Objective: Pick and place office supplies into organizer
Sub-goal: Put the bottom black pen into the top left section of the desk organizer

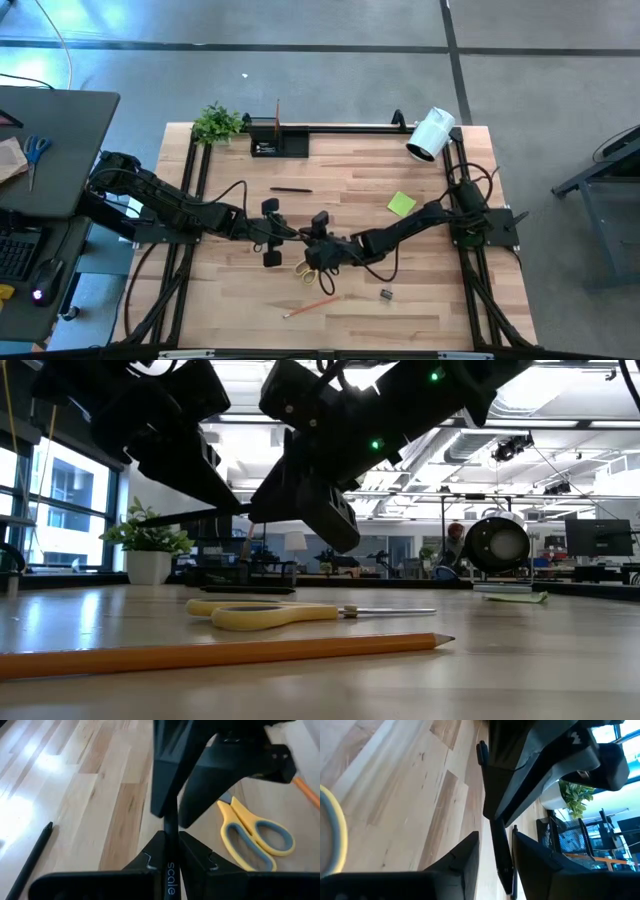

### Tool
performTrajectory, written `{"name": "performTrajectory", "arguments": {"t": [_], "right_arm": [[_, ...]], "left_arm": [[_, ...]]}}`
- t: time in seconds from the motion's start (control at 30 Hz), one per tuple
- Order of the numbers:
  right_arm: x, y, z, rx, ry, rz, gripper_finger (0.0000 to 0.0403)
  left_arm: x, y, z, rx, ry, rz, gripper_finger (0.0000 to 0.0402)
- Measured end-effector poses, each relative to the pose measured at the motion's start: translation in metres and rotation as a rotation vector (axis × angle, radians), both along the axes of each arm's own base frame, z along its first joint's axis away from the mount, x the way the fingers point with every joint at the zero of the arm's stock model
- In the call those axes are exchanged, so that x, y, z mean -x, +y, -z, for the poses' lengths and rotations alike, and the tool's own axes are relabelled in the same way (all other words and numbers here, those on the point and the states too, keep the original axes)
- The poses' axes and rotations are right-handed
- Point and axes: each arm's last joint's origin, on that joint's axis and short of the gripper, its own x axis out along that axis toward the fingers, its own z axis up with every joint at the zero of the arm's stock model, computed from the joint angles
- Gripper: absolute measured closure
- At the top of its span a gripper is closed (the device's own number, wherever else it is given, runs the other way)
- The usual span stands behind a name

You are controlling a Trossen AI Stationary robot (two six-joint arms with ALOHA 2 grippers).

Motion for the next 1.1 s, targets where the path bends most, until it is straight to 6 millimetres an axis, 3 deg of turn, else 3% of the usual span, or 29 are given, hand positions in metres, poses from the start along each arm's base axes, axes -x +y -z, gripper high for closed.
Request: {"name": "performTrajectory", "arguments": {"t": [0.3,0.6,0.8,0.97,1.1], "right_arm": [[0.000,0.000,0.000,0.002,0.003,-0.001,0.0317],[0.000,0.001,0.001,-0.008,0.013,-0.021,0.0385],[0.001,0.001,0.001,-0.017,-0.002,0.027,0.0383],[0.005,-0.002,-0.003,-0.058,-0.043,0.092,0.0387],[0.018,-0.011,-0.012,-0.132,-0.087,0.113,0.0387]], "left_arm": [[0.000,0.000,0.000,0.003,-0.003,0.005,0.0379],[0.000,0.000,0.000,0.002,0.001,0.008,0.0378],[-0.002,-0.001,-0.003,-0.031,-0.009,0.033,0.0378],[-0.009,-0.002,-0.024,-0.064,0.015,0.046,0.0378],[-0.012,-0.002,-0.059,-0.062,-0.043,0.051,0.0379]]}}
